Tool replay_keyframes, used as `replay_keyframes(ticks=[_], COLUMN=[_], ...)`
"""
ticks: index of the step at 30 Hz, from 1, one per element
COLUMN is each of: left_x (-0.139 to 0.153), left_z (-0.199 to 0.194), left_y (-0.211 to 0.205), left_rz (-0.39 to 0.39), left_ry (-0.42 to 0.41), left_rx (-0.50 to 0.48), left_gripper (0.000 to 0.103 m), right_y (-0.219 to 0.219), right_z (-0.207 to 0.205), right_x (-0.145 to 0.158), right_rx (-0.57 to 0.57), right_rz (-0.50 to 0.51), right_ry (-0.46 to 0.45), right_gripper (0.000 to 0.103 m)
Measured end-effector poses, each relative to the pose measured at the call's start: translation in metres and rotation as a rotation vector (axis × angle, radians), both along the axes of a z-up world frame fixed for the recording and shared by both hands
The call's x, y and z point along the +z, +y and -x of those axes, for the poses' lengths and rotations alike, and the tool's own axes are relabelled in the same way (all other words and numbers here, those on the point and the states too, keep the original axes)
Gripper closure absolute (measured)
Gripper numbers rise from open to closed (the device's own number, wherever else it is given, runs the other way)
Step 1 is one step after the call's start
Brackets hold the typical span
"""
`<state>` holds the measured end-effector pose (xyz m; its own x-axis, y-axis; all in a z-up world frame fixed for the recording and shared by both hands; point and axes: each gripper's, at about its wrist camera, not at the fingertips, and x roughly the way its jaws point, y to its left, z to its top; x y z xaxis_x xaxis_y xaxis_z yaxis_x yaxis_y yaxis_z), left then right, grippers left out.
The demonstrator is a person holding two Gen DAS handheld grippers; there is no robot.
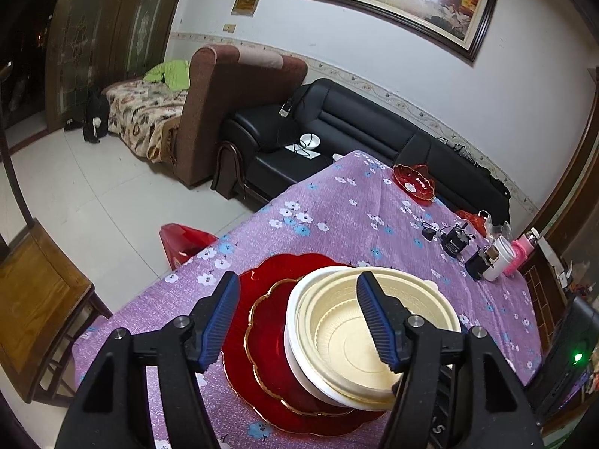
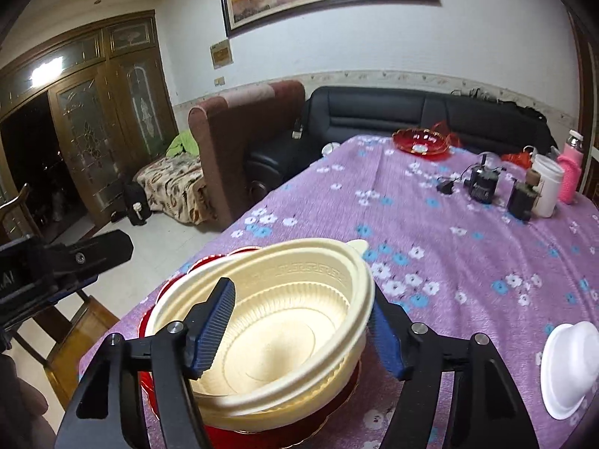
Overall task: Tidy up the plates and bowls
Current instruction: 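Lower the beige bowl into the white bowl and open both tools, then move both tools toward the upside-down white plastic bowl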
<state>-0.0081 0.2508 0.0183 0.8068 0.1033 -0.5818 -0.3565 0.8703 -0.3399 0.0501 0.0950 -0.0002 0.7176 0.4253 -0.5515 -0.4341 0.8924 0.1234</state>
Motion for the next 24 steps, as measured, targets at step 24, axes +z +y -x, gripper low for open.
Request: replay_keyframes(ticks=[24], left_x=[0.023], left_z=[0.022], left_y=[-0.069], left_rz=[-0.191], left_ry=[-0.110], left_rx=[-0.027], left_gripper=[0.021], right_y=[-0.088], right_z=[0.035], right_x=[0.031], right_rx=[-0.153], right_rz=[-0.169], right_ry=[-0.055], right_gripper=[0.019])
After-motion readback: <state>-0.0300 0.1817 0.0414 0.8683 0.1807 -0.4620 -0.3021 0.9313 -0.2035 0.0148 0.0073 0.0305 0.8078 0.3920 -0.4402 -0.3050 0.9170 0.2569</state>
